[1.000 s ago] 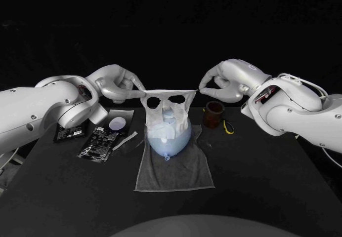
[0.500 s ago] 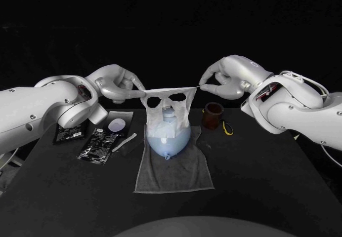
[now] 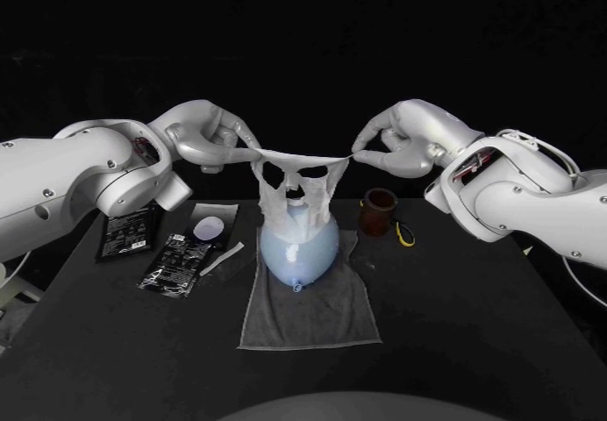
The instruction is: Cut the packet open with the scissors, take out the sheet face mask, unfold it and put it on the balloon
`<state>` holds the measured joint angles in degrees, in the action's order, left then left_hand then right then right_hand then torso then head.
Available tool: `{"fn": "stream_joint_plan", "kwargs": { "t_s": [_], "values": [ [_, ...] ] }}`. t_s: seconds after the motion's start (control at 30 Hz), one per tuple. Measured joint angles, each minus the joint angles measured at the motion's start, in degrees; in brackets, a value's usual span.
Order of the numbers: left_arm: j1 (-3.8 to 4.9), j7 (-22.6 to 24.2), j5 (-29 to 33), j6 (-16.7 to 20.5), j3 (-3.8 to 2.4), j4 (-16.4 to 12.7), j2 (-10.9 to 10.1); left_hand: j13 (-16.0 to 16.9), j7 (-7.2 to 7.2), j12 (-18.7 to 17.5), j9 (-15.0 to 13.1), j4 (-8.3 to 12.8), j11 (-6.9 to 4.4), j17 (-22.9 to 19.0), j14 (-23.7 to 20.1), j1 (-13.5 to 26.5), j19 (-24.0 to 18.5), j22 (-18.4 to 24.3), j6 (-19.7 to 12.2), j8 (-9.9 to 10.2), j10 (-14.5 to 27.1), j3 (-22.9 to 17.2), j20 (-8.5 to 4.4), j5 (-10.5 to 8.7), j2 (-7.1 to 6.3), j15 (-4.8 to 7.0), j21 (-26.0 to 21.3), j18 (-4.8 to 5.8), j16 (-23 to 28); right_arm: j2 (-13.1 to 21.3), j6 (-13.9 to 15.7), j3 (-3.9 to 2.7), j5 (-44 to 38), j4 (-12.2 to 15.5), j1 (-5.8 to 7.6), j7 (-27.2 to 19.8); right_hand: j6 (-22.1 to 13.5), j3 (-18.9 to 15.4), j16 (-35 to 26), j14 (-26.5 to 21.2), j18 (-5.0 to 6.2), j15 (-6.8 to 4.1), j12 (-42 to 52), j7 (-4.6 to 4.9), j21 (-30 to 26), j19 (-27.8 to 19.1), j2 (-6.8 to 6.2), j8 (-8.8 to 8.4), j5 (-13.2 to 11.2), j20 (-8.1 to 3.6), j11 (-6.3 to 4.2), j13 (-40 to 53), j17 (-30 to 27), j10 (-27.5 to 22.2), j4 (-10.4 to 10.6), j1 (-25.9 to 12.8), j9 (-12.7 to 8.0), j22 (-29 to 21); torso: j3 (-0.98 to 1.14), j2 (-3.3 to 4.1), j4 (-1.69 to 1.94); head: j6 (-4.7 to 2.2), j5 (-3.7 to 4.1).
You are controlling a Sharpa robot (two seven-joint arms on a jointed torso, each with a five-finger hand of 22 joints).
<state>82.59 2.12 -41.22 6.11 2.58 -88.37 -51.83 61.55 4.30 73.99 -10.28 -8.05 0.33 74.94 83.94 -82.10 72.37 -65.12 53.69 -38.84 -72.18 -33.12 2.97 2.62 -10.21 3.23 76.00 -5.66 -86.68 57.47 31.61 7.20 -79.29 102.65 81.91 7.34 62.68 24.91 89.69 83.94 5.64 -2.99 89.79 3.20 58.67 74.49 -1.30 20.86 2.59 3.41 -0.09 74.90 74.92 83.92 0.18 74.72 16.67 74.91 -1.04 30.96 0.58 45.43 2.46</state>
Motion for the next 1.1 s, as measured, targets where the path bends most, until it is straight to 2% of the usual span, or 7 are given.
{"fn": "stream_joint_plan", "kwargs": {
  "t_s": [0.27, 0.43, 0.53, 0.77, 1.1],
  "values": [
    [0.14, -0.01, 0.44, -0.5, 0.03, -0.49, 0.14, 0.0, 0.04, 0.0, -0.45, 0.04, 0.0, 0.0, 0.0, 0.0, 0.0, -0.03, 0.04, 0.07, 0.0, -0.04, 0.0, -0.11, 0.0, 0.0, 0.0, 0.0, 0.0, -0.24, 0.26, 0.02, 1.44, 0.41, 0.03, -0.23, -0.12, 0.0, 0.11, -0.01, 0.0, 0.01, -0.07, 0.05, 0.0, 0.0, 0.0, 0.02, -0.02, 0.0, 0.0, 0.03, 0.03, 0.0, 0.0, 0.0, 0.0, 0.02, -0.02, 0.19, -0.03, -0.04, 0.11],
    [0.21, -0.01, 0.58, -0.62, 0.03, -0.72, -0.06, -0.01, 0.12, 0.0, -0.45, 0.18, 0.0, 0.0, 0.0, 0.0, 0.0, -0.03, 0.12, -0.17, 0.0, -0.18, 0.0, -0.12, 0.0, 0.0, 0.0, 0.0, 0.0, 0.16, 1.61, 0.01, 2.93, 0.6, 0.1, -1.32, -0.06, 0.0, 0.11, -0.01, 0.0, 0.02, -0.09, 0.14, 0.0, 0.0, -0.01, 0.02, -0.03, 0.0, 0.0, 0.04, 0.03, 0.0, 0.0, 0.0, 0.0, 0.04, -0.02, 0.19, -0.03, -0.02, 0.09],
    [0.26, 0.08, 0.68, -0.68, 0.03, -0.67, -0.03, -0.01, 0.12, 0.0, -0.45, 0.18, 0.0, 0.0, 0.0, 0.0, 0.0, -0.02, 0.12, -0.17, 0.0, -0.18, 0.0, -0.2, 0.0, 0.0, 0.0, 0.0, 0.01, 0.37, 2.52, -0.11, 4.97, 0.26, 0.61, -2.54, -0.12, 0.0, 0.1, -0.02, 0.0, 0.02, -0.1, 0.22, -0.26, 0.0, -0.01, 0.02, -0.03, 0.0, 0.0, 0.04, 0.03, 0.0, -0.01, 0.0, 0.0, 0.04, -0.04, 0.09, 0.01, -0.12, 0.08],
    [0.69, 0.62, 0.93, -0.72, 0.03, 0.8, 0.96, -0.05, 0.12, 0.0, -0.45, 0.17, 0.0, 0.0, 0.0, 0.0, 0.0, -0.02, 0.12, -0.17, 0.0, -0.18, 0.0, -0.08, 0.0, 0.0, 0.0, 0.0, 0.01, 0.35, 3.51, -0.29, 9.87, -0.76, 1.85, -5.18, -0.22, -0.01, 0.06, -0.02, 0.0, 0.02, -0.04, 0.31, -0.27, 0.0, -0.01, 0.22, -0.04, 0.0, 0.0, 0.05, -0.01, 0.0, -0.01, 0.01, 0.0, 0.03, -0.05, -0.4, 0.01, -0.88, 0.24],
    [1.67, 1.27, 1.72, -0.68, 0.03, 2.7, 2.14, -0.07, 0.12, -0.01, -0.45, 0.17, 0.0, 0.0, 0.0, 0.01, 0.0, -0.01, 0.11, -0.17, 0.0, -0.17, 0.0, 0.0, -0.01, 0.0, 0.0, 0.0, 0.02, 0.31, 3.52, -0.29, 13.0, -1.23, 3.49, -6.99, -0.35, -0.01, 0.01, -0.02, -0.01, 0.03, 0.01, 0.38, -0.28, 0.0, -0.06, 0.53, -0.08, 0.0, 0.0, 0.01, -0.02, 0.0, -0.01, 0.27, 0.0, -0.01, -0.02, -1.75, -0.02, -2.01, 0.25]
  ]
}}
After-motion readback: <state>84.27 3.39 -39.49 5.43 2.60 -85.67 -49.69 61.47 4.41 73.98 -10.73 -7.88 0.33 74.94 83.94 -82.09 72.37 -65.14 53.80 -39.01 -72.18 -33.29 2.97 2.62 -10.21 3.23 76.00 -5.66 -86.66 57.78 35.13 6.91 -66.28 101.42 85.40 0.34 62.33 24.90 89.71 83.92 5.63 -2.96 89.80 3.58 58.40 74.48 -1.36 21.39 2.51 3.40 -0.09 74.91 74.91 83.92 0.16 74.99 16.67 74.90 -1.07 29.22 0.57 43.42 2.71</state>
